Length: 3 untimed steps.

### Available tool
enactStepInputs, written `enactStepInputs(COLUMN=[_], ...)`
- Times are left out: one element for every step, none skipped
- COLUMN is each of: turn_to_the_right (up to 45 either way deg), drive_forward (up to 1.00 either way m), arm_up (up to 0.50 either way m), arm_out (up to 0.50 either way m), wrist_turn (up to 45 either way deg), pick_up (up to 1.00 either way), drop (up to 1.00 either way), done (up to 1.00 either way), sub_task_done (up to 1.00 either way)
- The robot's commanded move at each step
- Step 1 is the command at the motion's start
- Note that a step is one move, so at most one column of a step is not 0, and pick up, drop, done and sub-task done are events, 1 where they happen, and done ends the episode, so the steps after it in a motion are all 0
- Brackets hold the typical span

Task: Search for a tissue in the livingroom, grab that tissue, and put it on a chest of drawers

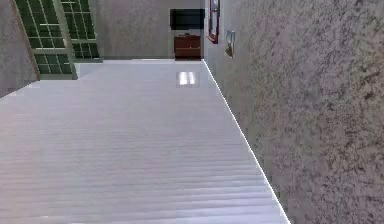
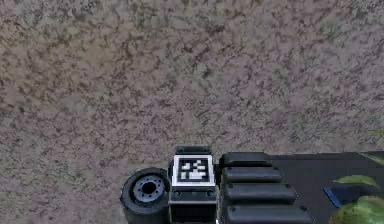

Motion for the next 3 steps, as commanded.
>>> enactStepInputs(turn_to_the_right=[-45.0,-45.0,-42.0], drive_forward=[0.00,0.00,0.00], arm_up=[0.00,0.00,0.00], arm_out=[0.00,0.00,0.00], wrist_turn=[0.0,0.0,0.0], pick_up=[0.00,0.00,0.00], drop=[0.00,0.00,0.00], done=[0.00,0.00,0.00], sub_task_done=[0.00,0.00,0.00])
